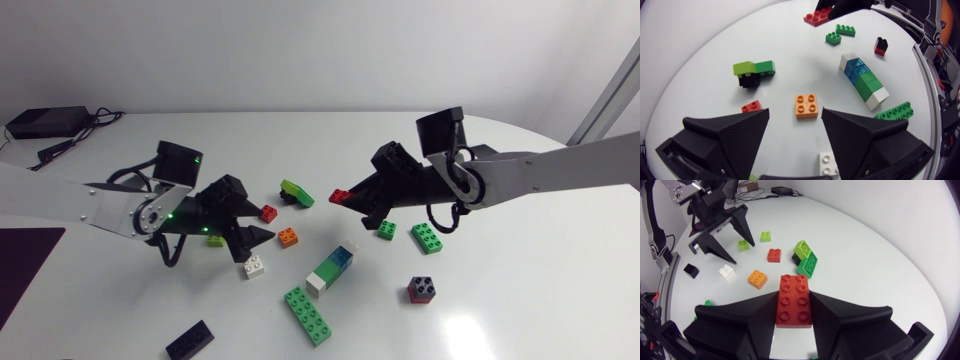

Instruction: Separate the duplo bricks

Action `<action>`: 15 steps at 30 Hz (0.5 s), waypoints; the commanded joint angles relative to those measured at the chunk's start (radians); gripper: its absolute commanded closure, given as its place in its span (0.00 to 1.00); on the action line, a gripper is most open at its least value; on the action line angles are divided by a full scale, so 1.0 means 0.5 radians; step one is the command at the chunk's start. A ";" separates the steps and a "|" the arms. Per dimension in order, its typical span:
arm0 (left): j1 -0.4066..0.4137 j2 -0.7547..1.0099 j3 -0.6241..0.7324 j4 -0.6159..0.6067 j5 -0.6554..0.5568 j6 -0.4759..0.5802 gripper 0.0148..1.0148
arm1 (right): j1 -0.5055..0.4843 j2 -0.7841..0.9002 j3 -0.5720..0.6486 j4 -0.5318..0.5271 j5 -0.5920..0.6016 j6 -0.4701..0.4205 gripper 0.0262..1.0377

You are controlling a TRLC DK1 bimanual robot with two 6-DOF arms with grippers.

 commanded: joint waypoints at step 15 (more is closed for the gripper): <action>0.022 -0.573 -0.262 -0.812 -0.185 0.137 0.26 | -0.039 0.473 0.195 0.116 0.259 -0.141 0.73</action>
